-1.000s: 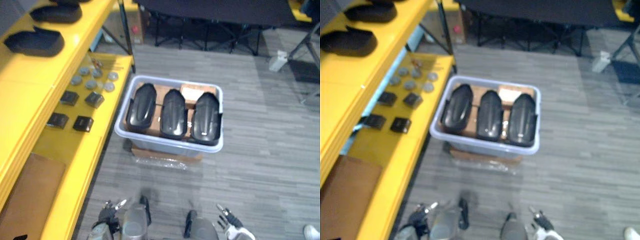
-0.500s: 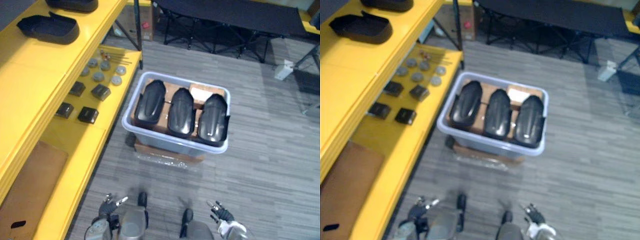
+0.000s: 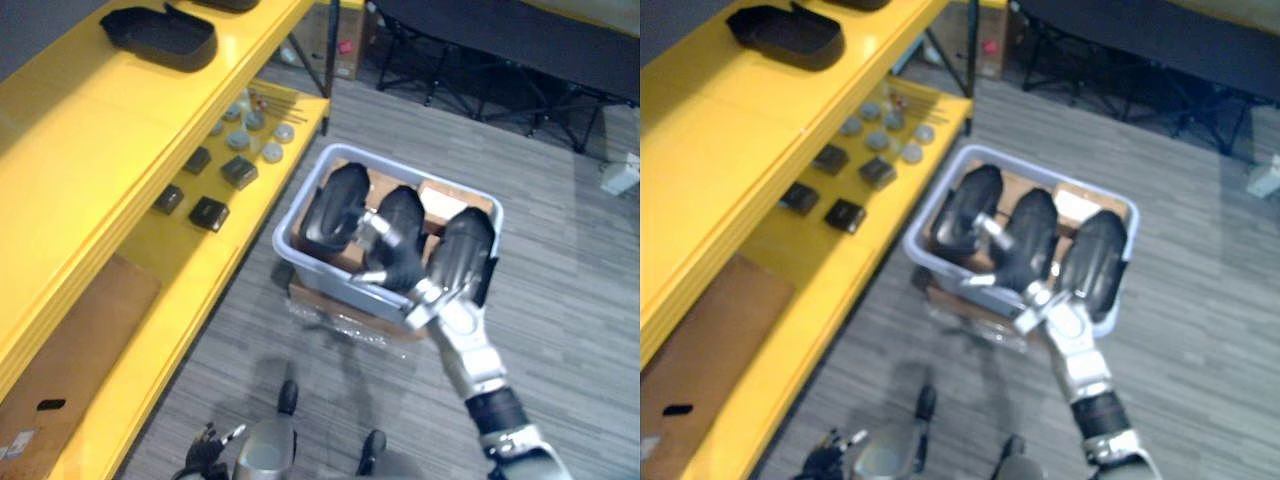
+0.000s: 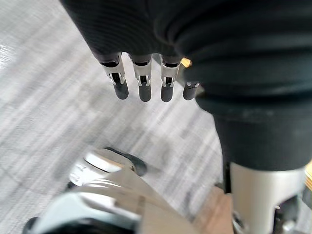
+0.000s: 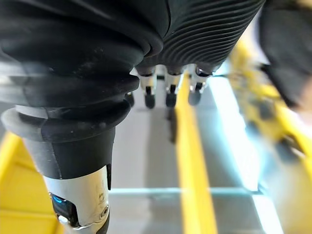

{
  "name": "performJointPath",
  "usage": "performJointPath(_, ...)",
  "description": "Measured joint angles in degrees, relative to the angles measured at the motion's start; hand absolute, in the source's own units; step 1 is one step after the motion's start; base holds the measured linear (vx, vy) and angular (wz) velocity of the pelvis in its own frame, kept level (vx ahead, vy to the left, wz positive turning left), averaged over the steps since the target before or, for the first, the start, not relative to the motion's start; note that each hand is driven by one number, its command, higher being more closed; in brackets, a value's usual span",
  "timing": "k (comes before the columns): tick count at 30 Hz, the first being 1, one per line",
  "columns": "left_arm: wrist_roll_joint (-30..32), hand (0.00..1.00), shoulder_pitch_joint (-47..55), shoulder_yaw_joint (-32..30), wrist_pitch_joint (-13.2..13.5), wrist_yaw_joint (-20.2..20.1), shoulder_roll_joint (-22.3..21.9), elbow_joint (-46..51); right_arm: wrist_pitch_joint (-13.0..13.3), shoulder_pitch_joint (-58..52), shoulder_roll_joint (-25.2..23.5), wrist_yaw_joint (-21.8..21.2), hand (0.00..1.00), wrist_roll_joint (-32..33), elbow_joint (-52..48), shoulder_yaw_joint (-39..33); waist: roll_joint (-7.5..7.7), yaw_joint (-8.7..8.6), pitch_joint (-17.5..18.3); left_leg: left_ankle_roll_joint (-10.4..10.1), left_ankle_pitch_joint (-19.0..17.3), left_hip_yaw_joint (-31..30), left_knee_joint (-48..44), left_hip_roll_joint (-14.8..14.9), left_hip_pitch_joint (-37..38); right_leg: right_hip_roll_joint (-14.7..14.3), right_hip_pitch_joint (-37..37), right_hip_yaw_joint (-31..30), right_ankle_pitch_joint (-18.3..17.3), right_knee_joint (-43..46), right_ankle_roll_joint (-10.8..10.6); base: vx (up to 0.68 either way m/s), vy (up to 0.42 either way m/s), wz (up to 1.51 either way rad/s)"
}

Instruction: Walk over and take plastic housings, then place them on the shelf

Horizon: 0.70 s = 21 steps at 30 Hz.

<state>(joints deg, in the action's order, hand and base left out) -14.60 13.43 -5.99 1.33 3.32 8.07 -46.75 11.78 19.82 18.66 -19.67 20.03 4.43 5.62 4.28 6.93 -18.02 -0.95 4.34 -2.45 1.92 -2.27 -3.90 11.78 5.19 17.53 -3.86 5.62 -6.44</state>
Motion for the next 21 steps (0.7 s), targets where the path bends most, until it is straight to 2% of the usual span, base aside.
performJointPath(1,0.03,0.0,0.27,0.0,0.17,0.13,0.0,-0.1,0.0,0.4,0.34,1.97,0.0,0.26,0.0,-1.87,-0.01,-0.06,0.0,0.07,0.05,0.3,0.37,0.0,0.64,0.13,0.16,-0.31,0.0,0.51,0.0,-0.05,0.033,-0.15)
performJointPath(2,0.02,0.0,0.18,-0.02,1.23,0.35,0.07,-0.25,-0.02,1.35,0.98,6.78,0.0,0.68,-0.16,-5.33,-0.01,-0.21,0.01,0.2,0.11,1.52,0.53,0.2,1.21,0.3,0.16,-0.68,-0.01,1.24,0.02,-0.05,0.04,-0.16)
performJointPath(3,-0.04,0.0,0.04,-0.02,1.61,0.35,0.13,-0.1,-0.15,1.79,1.12,8.93,0.0,0.69,-0.25,-7.06,0.0,-0.32,0.01,0.22,0.12,1.62,0.52,0.17,1.32,0.35,0.15,-0.82,-0.01,1.35,0.03,-0.07,0.044,-0.13)
performJointPath(4,-0.07,0.0,-0.07,-0.06,2.16,0.35,0.22,0.68,-0.83,2.75,1.25,13.07,0.0,0.83,-0.25,-10.84,0.02,-0.9,0.02,0.36,0.22,1.71,0.5,0.12,1.41,0.41,0.07,-1.3,-0.05,1.64,0.11,-0.07,0.045,-0.05)
performJointPath(5,-0.29,0.0,-0.1,-0.09,2.28,0.42,0.38,1.47,-1.72,3.37,1.73,17.4,0.0,1.15,-0.07,-13.88,0.01,-1.52,0.01,0.4,0.25,1.89,0.35,0.08,0.99,0.43,-0.16,-2.18,-0.18,1.79,0.34,-0.1,0.045,-0.04)
performJointPath(7,-0.95,0.0,-0.17,-0.29,2.25,0.53,0.61,2.87,-2.22,3.56,3.22,21.58,0.0,1.12,1.23,-17.13,0.05,-1.72,0.0,0.42,0.23,2.16,-0.64,0.06,-0.38,0.36,-1.21,-2.86,-1.18,1.82,1.74,-0.09,0.021,-0.06)
performJointPath(9,-3.24,0.0,-1.26,-0.34,1.83,0.84,0.47,3.85,-4.14,4.8,6.78,27.47,0.0,0.58,5.94,-20.49,-0.59,-2.47,-1.17,0.3,0.35,2.27,-2.48,0.52,-3.52,-0.23,-4.03,-3.55,-1.62,2.15,1.63,-0.1,-0.012,-0.03)
performJointPath(11,-3.96,0.0,-2.24,-0.29,1.8,0.89,0.49,3.91,-5.17,6.57,8.39,30.64,0.0,0.36,10.96,-22.59,-1.28,-3.11,-3.1,-0.14,0.87,1.85,-3.48,0.82,-5.04,-0.59,-5.37,-3.54,-1.52,3.04,1.48,-0.09,-0.023,0.07)
performJointPath(13,-5.97,0.0,-3.66,0.06,1.83,1.0,0.4,3.92,-6.37,9.49,11.6,35.11,0.0,-0.42,18.88,-25.35,-2.79,-3.36,-5.23,-0.22,1.27,1.24,-5.83,1.43,-9.18,-1.22,-8.56,-3.42,-0.69,3.86,0.3,-0.09,-0.024,0.08)
performJointPath(16,-8.36,0.0,-4.99,1.34,2.16,2.76,0.26,2.59,-9.16,14.53,16.24,40.07,0.0,0.02,26.31,-25.84,-5.12,-3.26,-6.9,-0.26,1.29,0.58,-8.04,1.77,-13.34,-1.85,-11.81,-3.26,0.15,4.59,0.22,-0.06,-0.015,0.05)
performJointPath(17,-9.81,0.0,-5.35,1.87,2.17,3.36,0.26,2.28,-9.9,15.41,17.23,40.55,0.0,0.17,27.38,-25.79,-5.53,-3.24,-7.24,-0.26,1.29,0.26,-8.48,1.76,-13.86,-1.84,-12.14,-3.18,0.14,4.86,0.23,-0.04,-0.011,0.1)
performJointPath(19,-16.73,0.0,-6.76,2.29,1.86,5.63,0.13,0.58,-11.59,19.06,19.49,42.06,0.0,0.61,32.0,-25.62,-6.61,-2.8,-7.67,-0.24,1.3,-0.13,-9.4,1.84,-16.1,-1.79,-14.54,-3.14,-0.09,6.21,0.52,-0.03,-0.004,0.06)
performJointPath(21,-18.17,0.0,-7.31,2.28,1.61,6.2,-0.01,-0.2,-12.61,20.42,20.39,42.32,0.0,1.4,33.46,-25.57,-7.27,-2.41,-8.14,-0.24,1.26,-0.35,-10.55,1.86,-17.84,-1.78,-16.12,-3.16,-0.49,7.43,0.85,-0.03,0.0,0.06)
